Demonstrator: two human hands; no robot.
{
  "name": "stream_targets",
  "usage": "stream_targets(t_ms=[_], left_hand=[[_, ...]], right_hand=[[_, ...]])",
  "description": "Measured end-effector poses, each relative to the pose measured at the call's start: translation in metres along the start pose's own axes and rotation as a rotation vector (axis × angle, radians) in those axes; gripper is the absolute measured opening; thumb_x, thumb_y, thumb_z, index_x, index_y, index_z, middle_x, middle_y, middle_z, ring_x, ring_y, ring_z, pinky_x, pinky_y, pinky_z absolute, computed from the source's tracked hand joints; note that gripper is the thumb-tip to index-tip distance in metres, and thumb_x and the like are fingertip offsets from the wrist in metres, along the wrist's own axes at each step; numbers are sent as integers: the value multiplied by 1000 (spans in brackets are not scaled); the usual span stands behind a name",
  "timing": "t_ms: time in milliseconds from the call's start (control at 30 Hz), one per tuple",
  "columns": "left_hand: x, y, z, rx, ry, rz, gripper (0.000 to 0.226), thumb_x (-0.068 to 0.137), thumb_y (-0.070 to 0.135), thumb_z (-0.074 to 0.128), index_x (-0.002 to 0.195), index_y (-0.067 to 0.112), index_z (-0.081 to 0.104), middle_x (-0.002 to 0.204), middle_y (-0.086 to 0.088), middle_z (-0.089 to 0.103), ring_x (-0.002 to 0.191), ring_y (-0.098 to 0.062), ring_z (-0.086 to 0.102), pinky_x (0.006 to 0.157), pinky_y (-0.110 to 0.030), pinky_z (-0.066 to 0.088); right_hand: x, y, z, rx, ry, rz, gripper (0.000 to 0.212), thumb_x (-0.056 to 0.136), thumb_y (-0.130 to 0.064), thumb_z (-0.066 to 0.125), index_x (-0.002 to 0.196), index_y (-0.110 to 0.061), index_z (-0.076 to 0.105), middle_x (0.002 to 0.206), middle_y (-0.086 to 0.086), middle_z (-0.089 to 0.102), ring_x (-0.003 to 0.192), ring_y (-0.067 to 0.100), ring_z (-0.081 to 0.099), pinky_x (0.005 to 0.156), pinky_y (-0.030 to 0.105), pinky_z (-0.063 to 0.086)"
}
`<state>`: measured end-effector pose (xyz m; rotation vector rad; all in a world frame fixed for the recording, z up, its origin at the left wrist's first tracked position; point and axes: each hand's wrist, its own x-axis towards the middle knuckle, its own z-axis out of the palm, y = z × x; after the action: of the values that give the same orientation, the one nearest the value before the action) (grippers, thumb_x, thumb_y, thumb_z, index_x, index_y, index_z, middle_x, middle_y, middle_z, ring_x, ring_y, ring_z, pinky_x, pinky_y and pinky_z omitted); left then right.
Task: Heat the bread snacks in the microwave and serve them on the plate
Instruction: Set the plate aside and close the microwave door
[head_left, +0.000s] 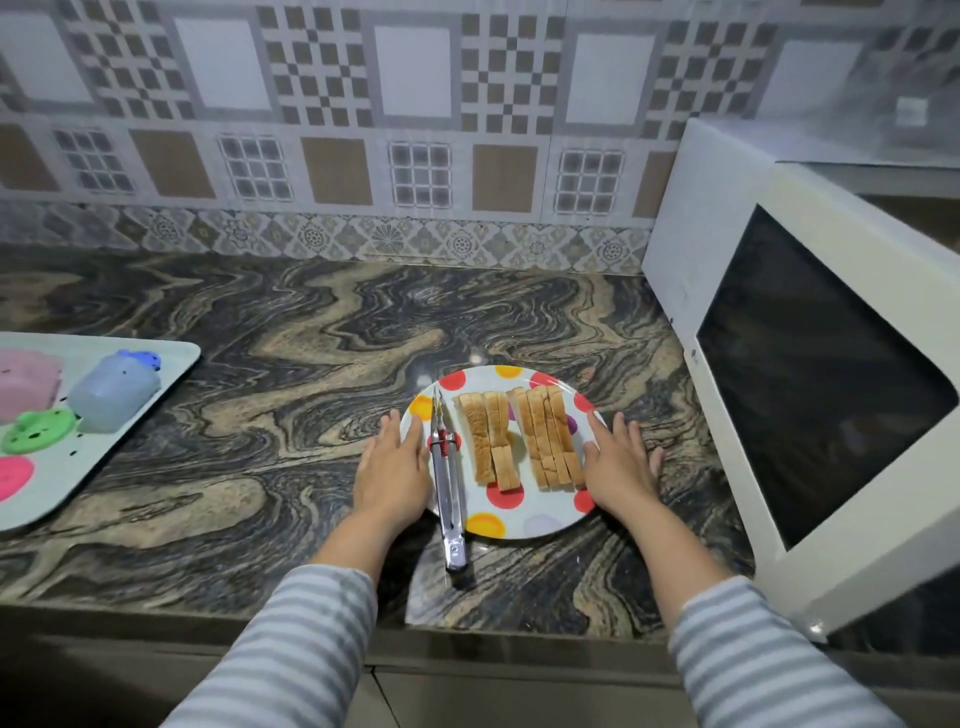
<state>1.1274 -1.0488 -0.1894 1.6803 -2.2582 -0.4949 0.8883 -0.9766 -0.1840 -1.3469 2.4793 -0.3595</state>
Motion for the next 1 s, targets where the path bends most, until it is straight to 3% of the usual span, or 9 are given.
stream_targets(t_ms=[200,400,600,700,867,1000], left_hand=[[-6,-2,-15,-270,30,-4,48,103,19,32,151,15,24,160,-9,13,148,-20,7,118,-35,11],[-30,24,-36,-215,111,0,50,100,21,39,149,15,29,160,-3,17,148,-18,8,119,-48,15],[-76,83,-39,-210,188,89,48,99,21,44,145,18,35,160,-1,18,148,-17,9,119,-50,11],[-98,114,-33,-274,212,157,49,98,24,48,145,16,37,158,-3,22,147,-17,13,119,-43,13],[-127,162,-25,-351,200,285,55,96,33,52,145,13,37,157,-6,26,146,-18,19,118,-41,16],[-139,202,-17,-368,151,379,61,95,37,49,150,19,28,160,1,17,148,-14,7,119,-52,11]], right_hand=[[-15,2,-17,84,-47,-36,51,103,-31,26,152,-30,13,162,9,1,148,25,-7,118,48,-2],[-57,8,-46,121,-69,-117,55,102,-33,34,152,-30,14,162,7,0,148,26,-10,119,52,4],[-117,16,-84,181,-42,-314,60,101,-25,38,153,-28,10,162,4,-7,147,21,-17,120,48,2],[-147,17,-106,181,32,-432,61,99,-21,41,152,-27,12,162,3,-4,147,19,-13,121,42,2],[-192,23,-151,108,187,-580,58,101,-22,38,153,-25,14,162,1,3,148,15,-7,120,37,8],[-215,32,-182,-3,384,-709,56,99,-16,42,152,-25,22,160,-1,16,148,12,4,119,31,12]])
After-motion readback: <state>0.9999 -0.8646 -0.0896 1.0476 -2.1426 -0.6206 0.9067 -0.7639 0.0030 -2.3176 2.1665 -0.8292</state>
